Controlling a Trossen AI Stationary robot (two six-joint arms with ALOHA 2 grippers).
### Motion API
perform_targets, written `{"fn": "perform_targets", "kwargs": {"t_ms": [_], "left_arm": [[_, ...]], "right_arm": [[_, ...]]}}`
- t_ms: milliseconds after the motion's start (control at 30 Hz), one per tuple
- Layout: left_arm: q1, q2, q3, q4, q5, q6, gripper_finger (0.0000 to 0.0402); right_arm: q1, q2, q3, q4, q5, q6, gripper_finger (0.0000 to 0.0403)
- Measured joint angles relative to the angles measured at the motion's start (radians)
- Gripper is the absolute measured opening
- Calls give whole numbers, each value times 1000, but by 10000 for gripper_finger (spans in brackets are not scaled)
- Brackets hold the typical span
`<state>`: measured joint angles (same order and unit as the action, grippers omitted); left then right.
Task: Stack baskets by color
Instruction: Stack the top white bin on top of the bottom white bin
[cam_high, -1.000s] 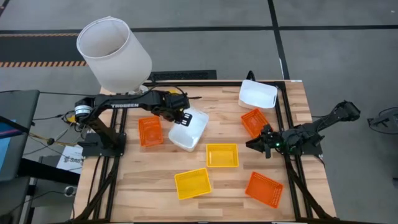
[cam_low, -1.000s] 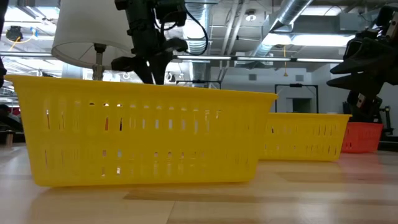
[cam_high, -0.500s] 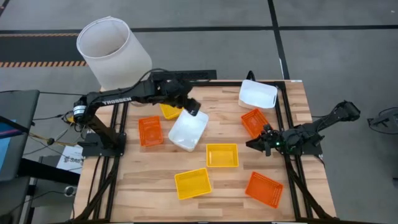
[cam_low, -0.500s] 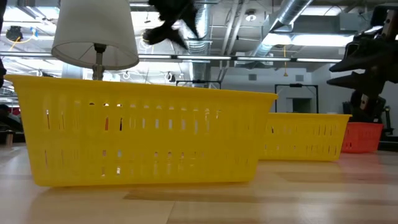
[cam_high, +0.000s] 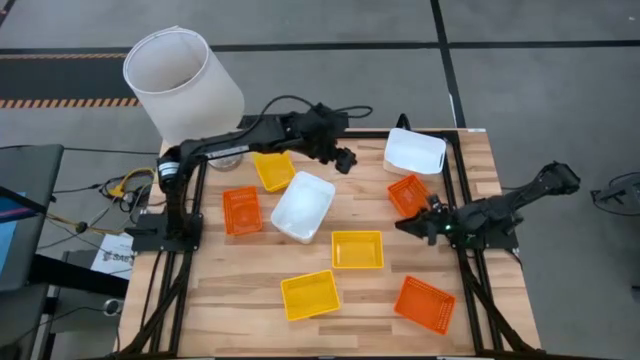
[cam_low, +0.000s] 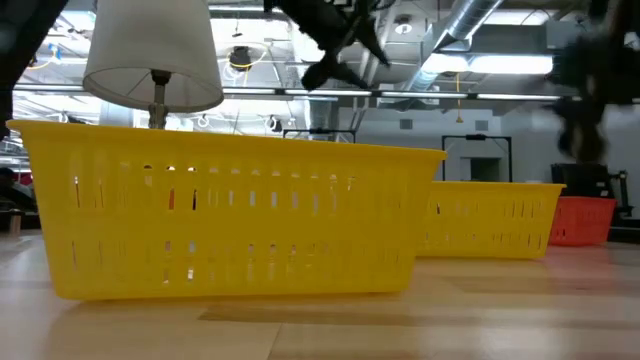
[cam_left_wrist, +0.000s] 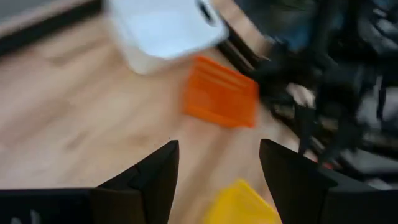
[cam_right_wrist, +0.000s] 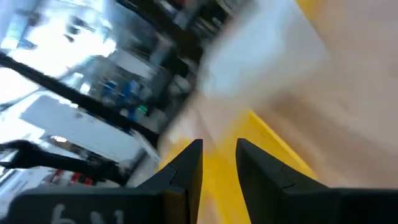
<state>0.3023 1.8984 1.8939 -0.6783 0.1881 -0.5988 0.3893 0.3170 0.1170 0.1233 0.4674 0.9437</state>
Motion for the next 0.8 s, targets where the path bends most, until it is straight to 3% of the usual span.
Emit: {"fn": "perform_targets", "kwargs": {"t_ms": [100, 333, 567, 800], "left_arm": [[-1, 0, 64, -38, 53, 5, 212], [0, -41, 211, -200, -19, 70, 212], [0, -79, 330, -398, -61, 140, 212], [3, -137, 382, -558, -172, 189, 212]], "right_arm": [[-51, 32, 151, -50, 83, -177, 106], [-276, 262, 560, -515, 303, -364, 65], [-595, 591, 810, -869, 274, -169, 49], [-925, 887, 900, -1102, 140, -128, 16]]}}
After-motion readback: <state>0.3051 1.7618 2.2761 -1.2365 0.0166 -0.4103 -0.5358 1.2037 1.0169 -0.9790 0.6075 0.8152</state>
